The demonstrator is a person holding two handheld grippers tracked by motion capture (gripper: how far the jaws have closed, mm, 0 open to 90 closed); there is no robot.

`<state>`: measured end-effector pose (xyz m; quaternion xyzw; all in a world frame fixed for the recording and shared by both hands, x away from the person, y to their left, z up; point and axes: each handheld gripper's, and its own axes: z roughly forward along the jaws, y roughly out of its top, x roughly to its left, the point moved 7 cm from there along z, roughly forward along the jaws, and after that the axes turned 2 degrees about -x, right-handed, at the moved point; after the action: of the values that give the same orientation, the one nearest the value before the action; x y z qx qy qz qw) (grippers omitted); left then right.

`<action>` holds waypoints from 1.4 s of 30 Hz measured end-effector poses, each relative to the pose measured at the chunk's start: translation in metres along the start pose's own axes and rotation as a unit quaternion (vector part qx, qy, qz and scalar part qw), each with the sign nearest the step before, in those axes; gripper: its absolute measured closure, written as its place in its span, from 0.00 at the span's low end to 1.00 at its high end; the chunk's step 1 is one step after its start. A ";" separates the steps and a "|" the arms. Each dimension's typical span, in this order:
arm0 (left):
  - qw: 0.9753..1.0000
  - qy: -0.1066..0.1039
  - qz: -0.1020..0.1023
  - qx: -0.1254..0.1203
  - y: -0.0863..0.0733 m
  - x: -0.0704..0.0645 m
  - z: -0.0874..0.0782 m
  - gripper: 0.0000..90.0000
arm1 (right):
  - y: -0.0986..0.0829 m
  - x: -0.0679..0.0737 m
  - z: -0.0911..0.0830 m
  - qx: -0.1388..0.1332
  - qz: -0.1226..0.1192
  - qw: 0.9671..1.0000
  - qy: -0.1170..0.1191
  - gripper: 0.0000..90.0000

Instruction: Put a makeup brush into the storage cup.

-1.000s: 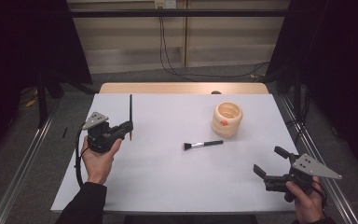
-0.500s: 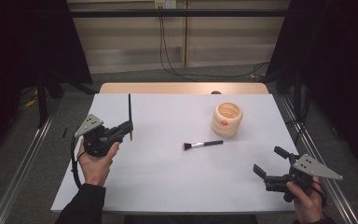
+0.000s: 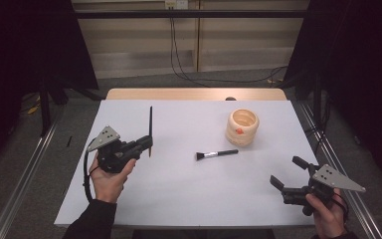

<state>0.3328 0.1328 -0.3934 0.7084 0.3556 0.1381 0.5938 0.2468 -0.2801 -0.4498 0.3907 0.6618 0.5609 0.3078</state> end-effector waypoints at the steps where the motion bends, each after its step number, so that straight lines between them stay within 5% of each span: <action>1: 1.000 0.000 0.000 0.000 0.000 0.000 0.000 0.93 | 0.000 0.000 0.000 0.000 0.000 1.000 0.000 0.00; 6: 0.999 -0.034 0.019 0.008 -0.003 -0.019 0.009 0.93 | 0.000 0.000 0.000 0.000 -0.001 1.000 -0.001 0.00; 8: 0.999 -0.028 0.023 0.012 -0.005 -0.022 0.010 0.93 | 0.000 0.000 0.000 0.001 0.000 1.000 0.000 0.00; 11: 0.998 -0.060 0.022 0.016 -0.008 -0.032 0.015 0.93 | 0.000 0.000 0.000 0.001 0.001 1.000 -0.002 0.00; 30: 0.994 -0.097 0.045 0.029 -0.007 -0.068 0.031 0.93 | -0.001 0.000 0.000 0.003 0.000 1.000 0.003 0.00; 34: 0.989 -0.123 0.068 0.047 -0.006 -0.082 0.034 0.93 | -0.001 0.000 0.001 0.004 0.000 1.000 0.000 0.00; 42: 0.982 -0.154 0.078 0.080 -0.007 -0.095 0.037 0.93 | -0.001 0.000 0.001 0.006 0.002 1.000 0.002 0.00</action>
<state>0.2858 0.0416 -0.3879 0.7923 0.2133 0.0445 0.5698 0.2471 -0.2797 -0.4510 0.3929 0.6651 0.5579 0.3033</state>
